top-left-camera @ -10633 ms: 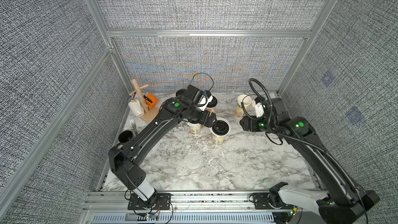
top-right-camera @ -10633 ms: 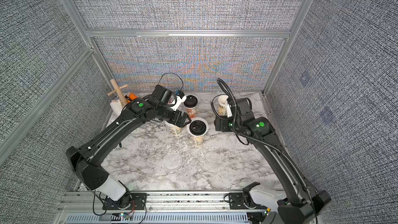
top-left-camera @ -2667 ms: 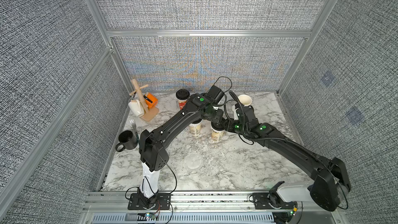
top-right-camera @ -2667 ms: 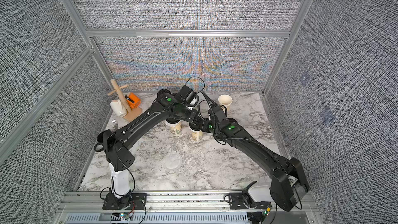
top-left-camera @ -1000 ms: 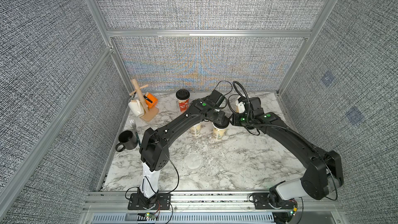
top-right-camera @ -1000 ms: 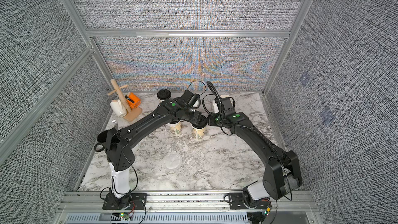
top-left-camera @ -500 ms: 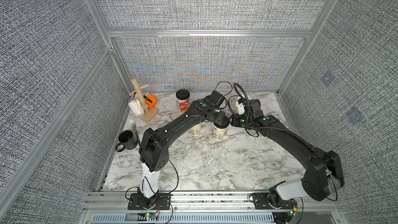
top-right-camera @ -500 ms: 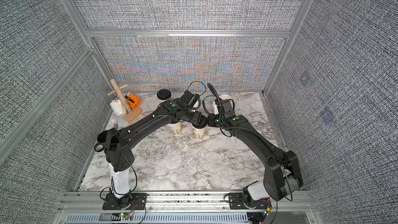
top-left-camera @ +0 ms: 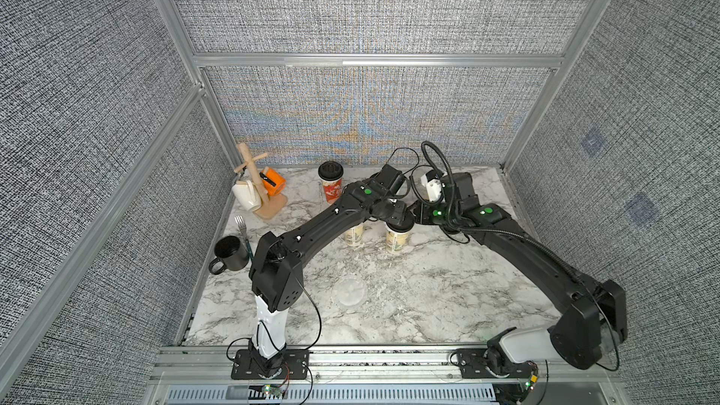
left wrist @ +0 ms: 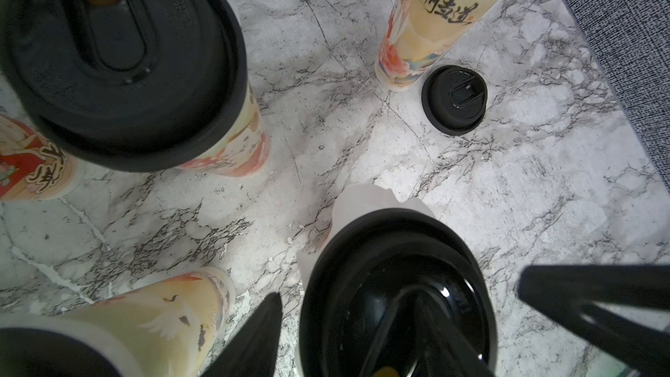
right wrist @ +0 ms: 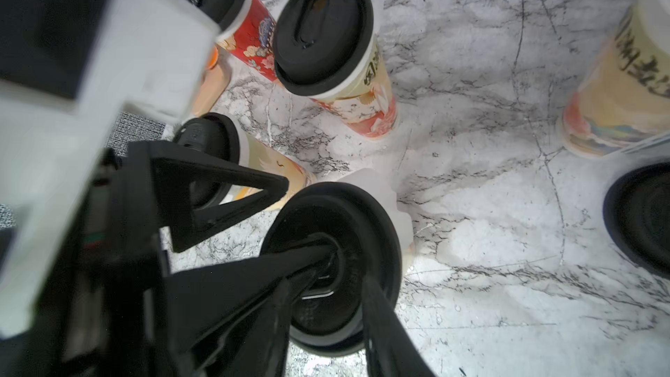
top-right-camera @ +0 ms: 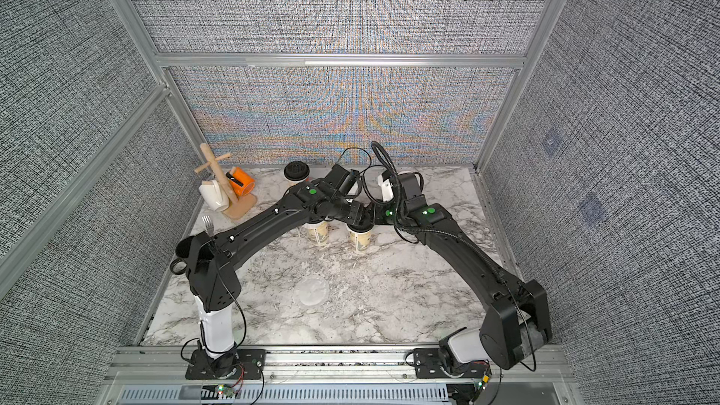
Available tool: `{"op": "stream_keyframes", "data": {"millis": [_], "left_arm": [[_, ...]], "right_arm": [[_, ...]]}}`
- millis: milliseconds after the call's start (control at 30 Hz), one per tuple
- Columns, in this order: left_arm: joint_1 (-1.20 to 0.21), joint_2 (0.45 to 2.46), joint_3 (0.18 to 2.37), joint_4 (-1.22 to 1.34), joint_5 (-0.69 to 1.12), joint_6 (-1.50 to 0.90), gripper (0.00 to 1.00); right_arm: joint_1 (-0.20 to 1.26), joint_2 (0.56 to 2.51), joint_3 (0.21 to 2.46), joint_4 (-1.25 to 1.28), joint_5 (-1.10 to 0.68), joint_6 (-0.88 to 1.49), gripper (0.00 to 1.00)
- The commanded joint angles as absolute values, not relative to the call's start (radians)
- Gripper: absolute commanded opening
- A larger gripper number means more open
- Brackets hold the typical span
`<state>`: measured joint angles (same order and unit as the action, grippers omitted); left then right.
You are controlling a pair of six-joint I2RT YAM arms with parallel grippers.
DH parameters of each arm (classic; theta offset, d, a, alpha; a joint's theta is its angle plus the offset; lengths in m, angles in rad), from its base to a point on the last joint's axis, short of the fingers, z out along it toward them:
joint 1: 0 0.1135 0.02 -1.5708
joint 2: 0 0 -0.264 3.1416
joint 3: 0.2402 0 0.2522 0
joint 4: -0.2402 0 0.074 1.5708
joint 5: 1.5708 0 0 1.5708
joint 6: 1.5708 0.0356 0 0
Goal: Put the leak-proof paper on the milk tea cups
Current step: Secure the cup lid on the cup.
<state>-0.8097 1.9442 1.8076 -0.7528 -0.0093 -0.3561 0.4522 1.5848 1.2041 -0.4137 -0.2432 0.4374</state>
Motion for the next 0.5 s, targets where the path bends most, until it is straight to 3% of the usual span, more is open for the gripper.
{"op": "stream_keyframes", "data": {"millis": [0,467], "left_arm": [[-0.81,1.951,1.79,-0.94,-0.03,-0.331,0.6],[-0.81,1.954,1.87,-0.936,-0.018,-0.312,0.64]], "right_arm": [[0.454,1.602,1.189,-0.376,-0.238,0.449,0.36],[0.477,1.66,1.156,-0.378,-0.191,0.462,0.36]]}}
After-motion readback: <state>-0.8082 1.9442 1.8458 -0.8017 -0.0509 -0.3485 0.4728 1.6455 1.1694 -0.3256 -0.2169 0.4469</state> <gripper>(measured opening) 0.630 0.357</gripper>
